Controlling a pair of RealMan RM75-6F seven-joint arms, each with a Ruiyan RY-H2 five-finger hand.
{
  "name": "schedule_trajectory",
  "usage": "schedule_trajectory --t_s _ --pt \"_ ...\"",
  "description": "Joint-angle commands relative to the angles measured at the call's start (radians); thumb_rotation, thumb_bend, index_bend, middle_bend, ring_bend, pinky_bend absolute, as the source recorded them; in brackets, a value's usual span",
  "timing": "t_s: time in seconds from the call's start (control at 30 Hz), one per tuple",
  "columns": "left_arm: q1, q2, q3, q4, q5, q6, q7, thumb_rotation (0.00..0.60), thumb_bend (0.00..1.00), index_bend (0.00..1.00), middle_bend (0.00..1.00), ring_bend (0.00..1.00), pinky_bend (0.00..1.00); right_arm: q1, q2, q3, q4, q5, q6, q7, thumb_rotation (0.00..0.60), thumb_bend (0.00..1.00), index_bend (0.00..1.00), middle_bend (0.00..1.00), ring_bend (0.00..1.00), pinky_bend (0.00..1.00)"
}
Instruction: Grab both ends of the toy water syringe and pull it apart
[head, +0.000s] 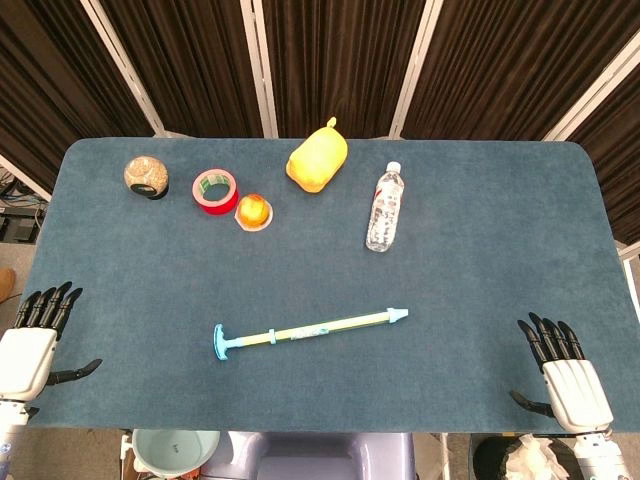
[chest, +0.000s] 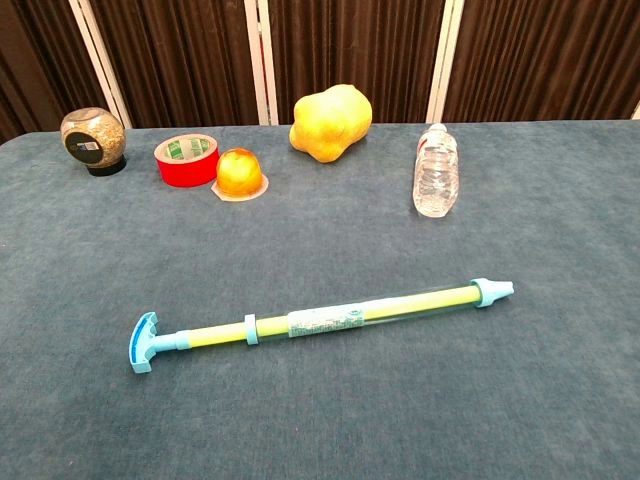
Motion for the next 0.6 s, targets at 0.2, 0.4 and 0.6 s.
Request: schedule_trajectory --t_s 0.2,0.4,0.6 --pt "0.000 0.000 0.001 -0.001 0.001 -0.001 0.003 0.600 0.01 0.00 0.00 0.00 0.01 -0.001 0.001 -0.001 0.001 -0.001 0.001 0.001 0.600 0.15 0.03 0.00 0.00 0.00" --pt "-0.001 0.000 0.002 -0.001 0.001 -0.004 0.002 0.600 0.01 0.00 0.00 0.00 0.01 0.001 -0.002 -0.001 0.000 -0.003 0.000 -0.002 0.600 0.15 0.03 0.00 0.00 0.00" --pt "-0.008 0.002 0.009 -0.007 0.010 -0.020 0.002 0.600 0.01 0.00 0.00 0.00 0.01 0.000 -0.004 0.002 0.001 0.007 -0.003 -0.004 0.600 0.15 0.03 0.00 0.00 0.00"
